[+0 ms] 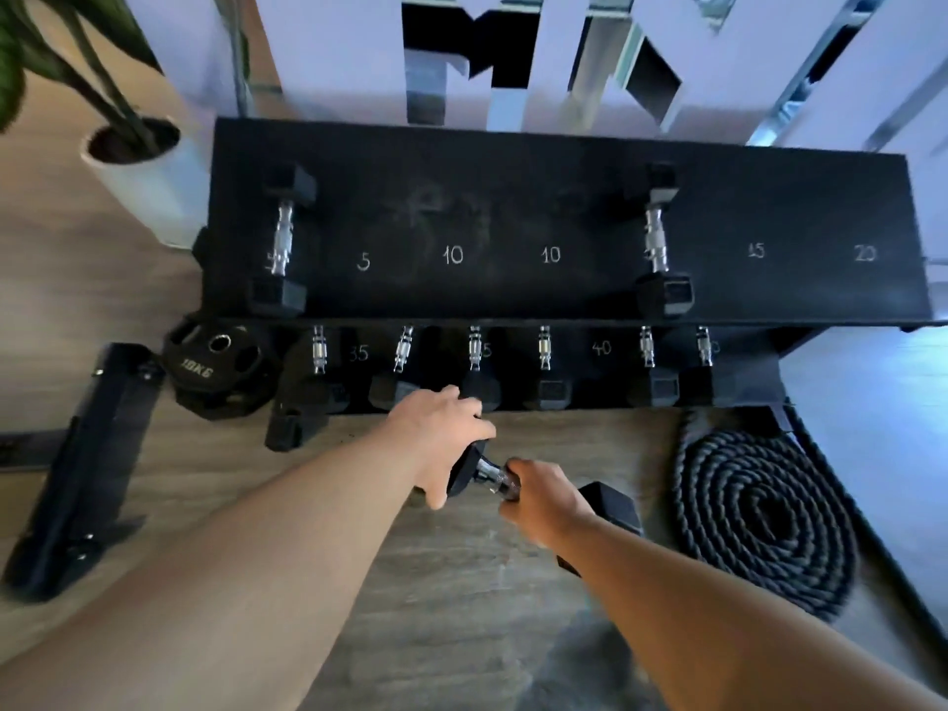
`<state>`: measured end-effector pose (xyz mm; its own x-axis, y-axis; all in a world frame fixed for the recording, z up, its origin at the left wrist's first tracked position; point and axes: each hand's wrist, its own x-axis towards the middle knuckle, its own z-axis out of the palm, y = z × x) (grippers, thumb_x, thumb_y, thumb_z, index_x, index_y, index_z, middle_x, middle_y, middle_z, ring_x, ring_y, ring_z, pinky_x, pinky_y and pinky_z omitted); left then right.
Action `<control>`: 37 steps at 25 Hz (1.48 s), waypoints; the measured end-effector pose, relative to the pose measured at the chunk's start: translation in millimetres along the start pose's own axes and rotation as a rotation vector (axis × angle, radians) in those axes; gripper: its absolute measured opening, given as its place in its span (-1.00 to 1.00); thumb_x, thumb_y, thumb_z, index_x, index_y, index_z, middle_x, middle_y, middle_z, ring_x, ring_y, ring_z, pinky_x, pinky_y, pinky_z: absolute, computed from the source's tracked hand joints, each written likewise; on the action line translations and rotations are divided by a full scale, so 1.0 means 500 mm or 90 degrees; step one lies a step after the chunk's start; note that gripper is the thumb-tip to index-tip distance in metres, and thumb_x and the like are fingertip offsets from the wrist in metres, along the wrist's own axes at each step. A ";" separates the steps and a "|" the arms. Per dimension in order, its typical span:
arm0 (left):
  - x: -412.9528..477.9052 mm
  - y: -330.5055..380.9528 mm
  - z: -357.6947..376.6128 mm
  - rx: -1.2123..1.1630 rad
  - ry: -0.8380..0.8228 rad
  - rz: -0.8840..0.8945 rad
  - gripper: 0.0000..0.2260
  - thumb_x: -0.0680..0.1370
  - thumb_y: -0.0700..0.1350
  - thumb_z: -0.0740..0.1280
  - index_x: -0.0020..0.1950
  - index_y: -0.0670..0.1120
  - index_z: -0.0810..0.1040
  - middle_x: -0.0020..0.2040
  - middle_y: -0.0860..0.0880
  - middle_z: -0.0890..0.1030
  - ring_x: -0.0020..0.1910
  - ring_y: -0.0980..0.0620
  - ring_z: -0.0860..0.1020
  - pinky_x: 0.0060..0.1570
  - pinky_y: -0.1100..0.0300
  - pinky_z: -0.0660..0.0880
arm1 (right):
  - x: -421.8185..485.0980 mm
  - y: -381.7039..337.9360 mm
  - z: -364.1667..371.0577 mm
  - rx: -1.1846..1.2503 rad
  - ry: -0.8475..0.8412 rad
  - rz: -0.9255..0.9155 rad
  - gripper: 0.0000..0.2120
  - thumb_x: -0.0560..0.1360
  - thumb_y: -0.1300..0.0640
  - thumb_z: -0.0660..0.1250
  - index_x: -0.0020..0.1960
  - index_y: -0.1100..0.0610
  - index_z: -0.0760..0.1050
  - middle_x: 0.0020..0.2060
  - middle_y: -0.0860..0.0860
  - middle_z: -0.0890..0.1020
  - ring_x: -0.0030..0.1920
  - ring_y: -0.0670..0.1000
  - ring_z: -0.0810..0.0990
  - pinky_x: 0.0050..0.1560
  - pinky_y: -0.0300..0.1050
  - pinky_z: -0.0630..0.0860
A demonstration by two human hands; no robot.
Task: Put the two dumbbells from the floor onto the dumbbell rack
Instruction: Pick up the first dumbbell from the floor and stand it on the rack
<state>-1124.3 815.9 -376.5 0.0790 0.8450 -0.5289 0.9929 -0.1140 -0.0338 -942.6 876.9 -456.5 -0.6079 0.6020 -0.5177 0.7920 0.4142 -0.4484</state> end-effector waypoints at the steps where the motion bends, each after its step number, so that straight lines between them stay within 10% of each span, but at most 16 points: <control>1: -0.016 -0.011 -0.042 0.020 0.002 0.003 -0.08 0.18 0.16 0.60 0.50 0.13 0.35 0.27 0.02 0.45 0.15 -0.08 0.40 -0.16 0.03 0.52 | -0.012 -0.022 -0.032 0.012 0.017 0.010 -0.84 0.48 0.16 0.37 -0.11 0.00 0.39 -0.28 0.02 0.53 -0.29 0.13 0.55 -0.33 -0.09 0.45; 12: -0.073 -0.125 -0.317 0.128 -0.009 -0.015 -0.08 0.23 0.17 0.59 0.54 0.16 0.29 0.34 0.04 0.40 0.22 -0.07 0.37 -0.07 -0.04 0.58 | -0.016 -0.184 -0.253 0.059 0.092 -0.004 -0.81 0.47 0.15 0.45 0.01 0.02 0.49 -0.10 0.04 0.61 -0.08 0.14 0.66 -0.08 0.07 0.63; 25: 0.079 -0.384 -0.567 0.202 -0.039 -0.068 -0.06 0.28 -0.03 0.67 0.55 0.17 0.26 0.51 -0.02 0.30 0.39 -0.15 0.33 0.10 -0.11 0.57 | 0.258 -0.350 -0.470 0.227 0.129 -0.022 -0.83 0.47 0.22 0.45 -0.01 0.09 0.50 -0.21 -0.03 0.55 -0.30 -0.05 0.55 -0.41 -0.19 0.43; 37: 0.360 -0.415 -0.741 0.311 0.061 0.171 -0.17 0.27 0.11 0.61 0.48 0.15 0.34 0.32 -0.02 0.45 0.21 -0.09 0.42 0.12 -0.05 0.52 | 0.361 -0.248 -0.664 0.311 0.226 0.160 -0.77 0.44 0.25 0.48 -0.17 0.03 0.45 -0.22 -0.03 0.54 -0.33 -0.08 0.53 -0.40 -0.24 0.41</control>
<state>-1283.1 1185.3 -150.6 0.3541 0.7934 -0.4951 0.7819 -0.5416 -0.3086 -1132.2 1160.7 -252.4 -0.2857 0.8633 -0.4160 0.7404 -0.0768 -0.6678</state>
